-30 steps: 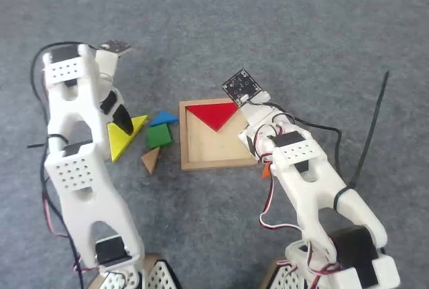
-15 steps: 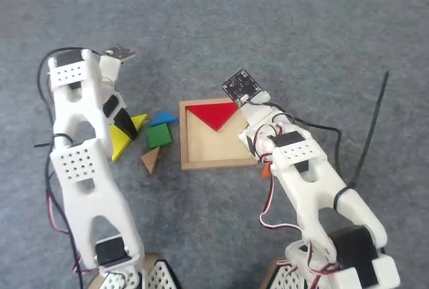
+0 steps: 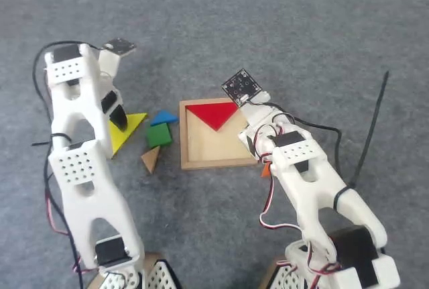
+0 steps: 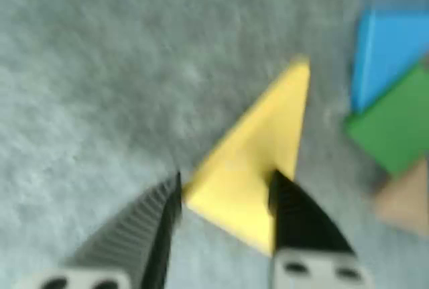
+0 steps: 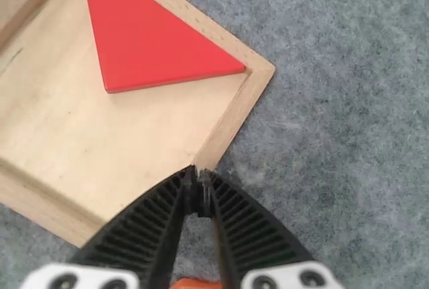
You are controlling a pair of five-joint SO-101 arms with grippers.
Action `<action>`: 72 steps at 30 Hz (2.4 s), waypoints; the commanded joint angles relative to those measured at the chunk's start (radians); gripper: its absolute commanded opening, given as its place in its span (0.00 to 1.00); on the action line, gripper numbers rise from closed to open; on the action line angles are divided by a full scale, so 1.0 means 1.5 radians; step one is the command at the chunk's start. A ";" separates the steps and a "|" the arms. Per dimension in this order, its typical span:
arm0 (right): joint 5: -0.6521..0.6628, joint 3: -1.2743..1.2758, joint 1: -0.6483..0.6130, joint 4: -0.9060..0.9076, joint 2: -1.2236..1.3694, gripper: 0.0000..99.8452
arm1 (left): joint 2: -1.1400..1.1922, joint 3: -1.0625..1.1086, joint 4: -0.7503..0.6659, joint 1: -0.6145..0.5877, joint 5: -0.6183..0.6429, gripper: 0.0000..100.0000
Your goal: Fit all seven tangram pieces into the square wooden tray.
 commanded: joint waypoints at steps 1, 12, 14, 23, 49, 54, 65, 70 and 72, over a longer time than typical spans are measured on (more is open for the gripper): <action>0.012 -0.005 0.009 -0.009 -0.041 0.01 | -0.060 0.088 0.019 0.034 -0.004 0.10; 0.012 -0.005 0.009 -0.008 -0.044 0.01 | -0.266 0.302 0.015 0.062 -0.005 0.08; 0.012 -0.005 0.009 -0.008 -0.044 0.01 | -0.300 0.329 0.015 0.062 -0.005 0.08; 0.012 -0.005 0.010 -0.008 -0.044 0.01 | -0.450 0.446 0.006 0.083 -0.008 0.08; 0.009 -0.005 0.008 -0.006 -0.046 0.01 | -0.526 0.563 -0.089 0.077 0.116 0.09; 0.009 -0.005 0.008 -0.006 -0.046 0.01 | -0.533 0.573 -0.092 0.041 0.120 0.15; 0.008 -0.005 0.008 -0.006 -0.044 0.01 | -0.526 0.574 -0.105 0.026 0.190 0.25; 0.010 -0.005 -0.008 -0.006 -0.046 0.01 | -0.534 0.600 -0.125 0.025 0.237 0.25; 0.010 -0.004 -0.018 -0.005 -0.046 0.01 | -0.534 0.616 -0.154 0.025 0.252 0.25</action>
